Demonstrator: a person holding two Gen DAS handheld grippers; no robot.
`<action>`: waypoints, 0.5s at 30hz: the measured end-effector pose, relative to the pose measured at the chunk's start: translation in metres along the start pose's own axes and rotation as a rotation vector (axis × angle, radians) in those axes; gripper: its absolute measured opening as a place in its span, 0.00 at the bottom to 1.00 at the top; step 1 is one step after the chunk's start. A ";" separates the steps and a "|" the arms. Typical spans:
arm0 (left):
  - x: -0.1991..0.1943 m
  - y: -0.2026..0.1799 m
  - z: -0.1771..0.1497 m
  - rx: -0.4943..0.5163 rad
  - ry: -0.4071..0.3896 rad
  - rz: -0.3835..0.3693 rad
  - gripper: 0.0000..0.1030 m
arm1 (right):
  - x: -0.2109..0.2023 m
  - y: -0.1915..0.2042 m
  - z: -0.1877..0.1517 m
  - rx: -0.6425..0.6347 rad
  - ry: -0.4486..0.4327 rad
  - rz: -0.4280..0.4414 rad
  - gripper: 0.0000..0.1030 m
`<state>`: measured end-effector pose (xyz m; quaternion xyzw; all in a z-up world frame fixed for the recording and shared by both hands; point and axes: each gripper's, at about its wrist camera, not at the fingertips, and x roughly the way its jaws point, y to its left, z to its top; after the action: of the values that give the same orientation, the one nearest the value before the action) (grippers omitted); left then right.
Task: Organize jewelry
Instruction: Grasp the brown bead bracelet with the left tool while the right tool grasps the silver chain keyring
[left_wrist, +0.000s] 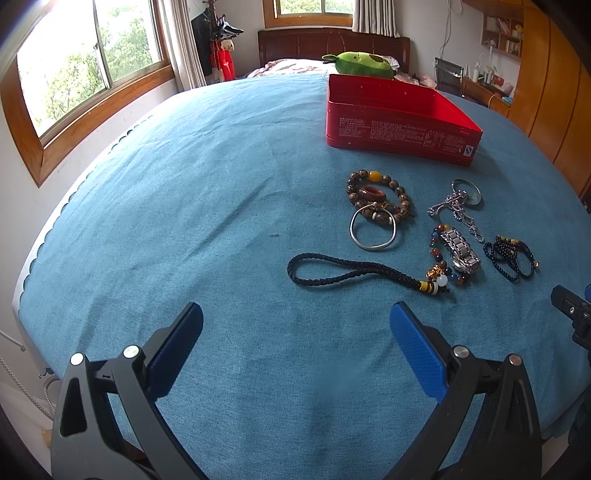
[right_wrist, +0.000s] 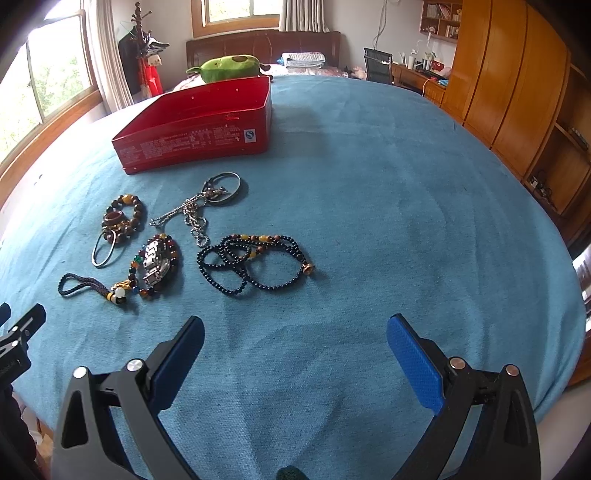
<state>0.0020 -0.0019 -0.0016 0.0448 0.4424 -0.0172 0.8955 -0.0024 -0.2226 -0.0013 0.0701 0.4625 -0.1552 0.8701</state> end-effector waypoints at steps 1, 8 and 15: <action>0.000 0.000 0.000 0.000 0.000 0.000 0.97 | 0.000 0.000 0.000 -0.001 -0.001 -0.001 0.96; 0.007 0.009 0.006 -0.026 0.031 -0.049 0.97 | 0.009 -0.002 0.010 -0.002 0.049 0.114 0.94; 0.027 0.025 0.044 -0.065 0.093 -0.104 0.97 | 0.019 -0.007 0.045 -0.026 0.078 0.186 0.84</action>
<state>0.0554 0.0186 0.0051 -0.0064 0.4856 -0.0473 0.8729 0.0402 -0.2453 0.0082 0.1073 0.4894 -0.0649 0.8630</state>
